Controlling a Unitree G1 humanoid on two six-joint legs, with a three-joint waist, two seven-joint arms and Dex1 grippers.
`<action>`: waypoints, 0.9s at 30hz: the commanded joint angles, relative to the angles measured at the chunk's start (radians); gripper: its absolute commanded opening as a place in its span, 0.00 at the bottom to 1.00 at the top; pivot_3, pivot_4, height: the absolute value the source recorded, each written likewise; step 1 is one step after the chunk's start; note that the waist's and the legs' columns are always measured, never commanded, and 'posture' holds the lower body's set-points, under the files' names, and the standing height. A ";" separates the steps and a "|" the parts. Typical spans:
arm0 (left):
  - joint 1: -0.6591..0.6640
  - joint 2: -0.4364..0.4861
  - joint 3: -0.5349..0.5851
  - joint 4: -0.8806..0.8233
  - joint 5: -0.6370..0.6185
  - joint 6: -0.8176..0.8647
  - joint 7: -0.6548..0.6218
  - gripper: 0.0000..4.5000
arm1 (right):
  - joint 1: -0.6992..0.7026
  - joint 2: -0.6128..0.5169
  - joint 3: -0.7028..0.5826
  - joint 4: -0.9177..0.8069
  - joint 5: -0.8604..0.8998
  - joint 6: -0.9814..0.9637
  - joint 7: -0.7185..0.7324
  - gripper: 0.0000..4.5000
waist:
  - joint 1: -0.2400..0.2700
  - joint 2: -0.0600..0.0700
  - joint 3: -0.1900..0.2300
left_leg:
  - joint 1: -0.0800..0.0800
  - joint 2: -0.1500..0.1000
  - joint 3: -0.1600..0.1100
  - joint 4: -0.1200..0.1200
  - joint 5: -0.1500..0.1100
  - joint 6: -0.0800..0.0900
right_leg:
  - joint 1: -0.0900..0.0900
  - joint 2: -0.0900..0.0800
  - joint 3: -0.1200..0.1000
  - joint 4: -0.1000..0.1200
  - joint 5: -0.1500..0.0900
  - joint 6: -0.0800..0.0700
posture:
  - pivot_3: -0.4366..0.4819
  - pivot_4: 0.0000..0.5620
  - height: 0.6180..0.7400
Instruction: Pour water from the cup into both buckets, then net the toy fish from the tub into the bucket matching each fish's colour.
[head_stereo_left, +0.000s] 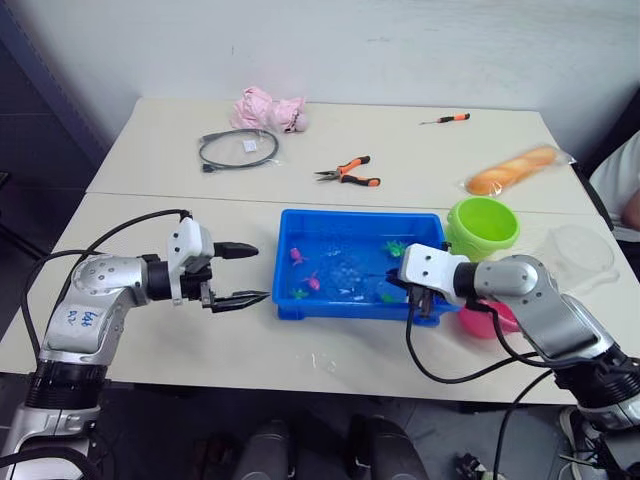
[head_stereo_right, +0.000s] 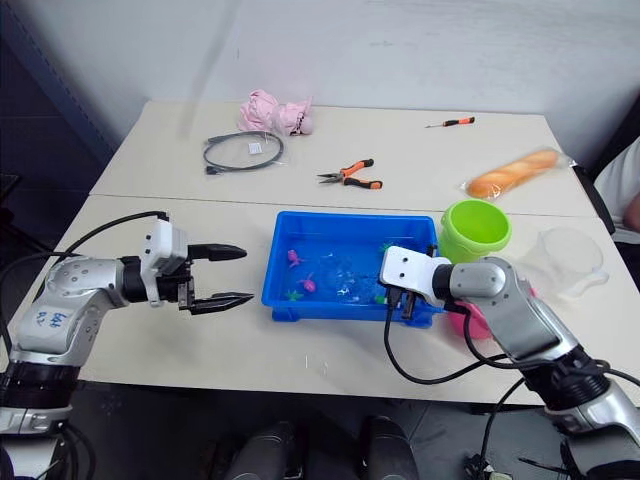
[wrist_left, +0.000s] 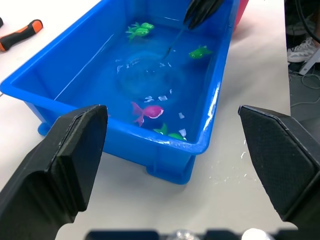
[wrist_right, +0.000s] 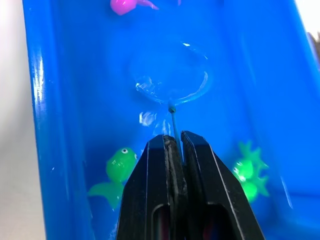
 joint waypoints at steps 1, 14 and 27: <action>-0.016 0.001 -0.006 -0.049 -0.004 0.012 0.007 1.00 | -0.033 0.023 0.000 -0.007 0.005 0.037 0.047 0.00 | -0.003 0.000 0.000 | 0.000 0.000 0.000 0.000 0.000 0.000 | 0.000 0.000 0.000 0.000 0.000 0.000 | 0.48 0.27 1.00; 0.013 0.000 -0.009 -0.038 0.004 -0.002 0.014 1.00 | -0.083 0.151 -0.048 0.007 0.069 0.167 0.071 0.00 | -0.006 0.000 0.000 | 0.000 0.000 0.000 0.000 0.000 0.000 | 0.000 0.000 0.000 0.000 0.000 0.000 | 0.48 0.27 1.00; 0.015 0.001 -0.002 -0.028 0.003 -0.010 0.019 1.00 | -0.051 0.135 -0.173 -0.027 0.203 0.225 0.104 0.00 | -0.005 0.000 0.000 | -0.001 0.000 0.000 0.000 0.000 0.000 | 0.000 0.000 0.000 0.000 0.000 0.000 | 0.48 0.27 1.00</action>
